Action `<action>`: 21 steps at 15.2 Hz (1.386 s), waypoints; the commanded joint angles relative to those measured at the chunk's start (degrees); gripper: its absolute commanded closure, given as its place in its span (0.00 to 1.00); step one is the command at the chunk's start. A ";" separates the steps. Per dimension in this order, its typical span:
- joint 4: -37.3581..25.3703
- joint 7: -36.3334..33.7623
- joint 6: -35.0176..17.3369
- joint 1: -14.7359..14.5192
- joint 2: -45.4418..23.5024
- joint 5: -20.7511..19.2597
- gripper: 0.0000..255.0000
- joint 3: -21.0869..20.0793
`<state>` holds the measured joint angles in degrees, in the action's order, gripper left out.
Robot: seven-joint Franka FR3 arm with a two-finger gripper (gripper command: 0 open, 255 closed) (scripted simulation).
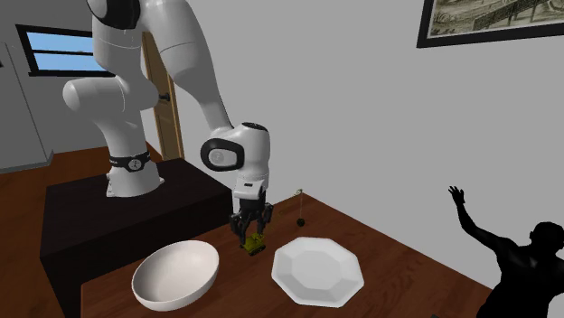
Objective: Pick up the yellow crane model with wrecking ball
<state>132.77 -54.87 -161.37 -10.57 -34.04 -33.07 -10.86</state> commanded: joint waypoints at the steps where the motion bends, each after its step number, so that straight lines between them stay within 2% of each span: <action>1: -0.03 0.01 -0.02 0.01 -0.02 0.00 1.00 0.02; 5: -0.02 -0.04 -0.06 -0.02 -0.04 -0.04 1.00 0.05; 21: 4.49 7.03 8.09 6.45 12.57 8.51 1.00 -8.23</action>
<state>137.11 -48.10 -153.52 -4.33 -21.87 -24.87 -18.85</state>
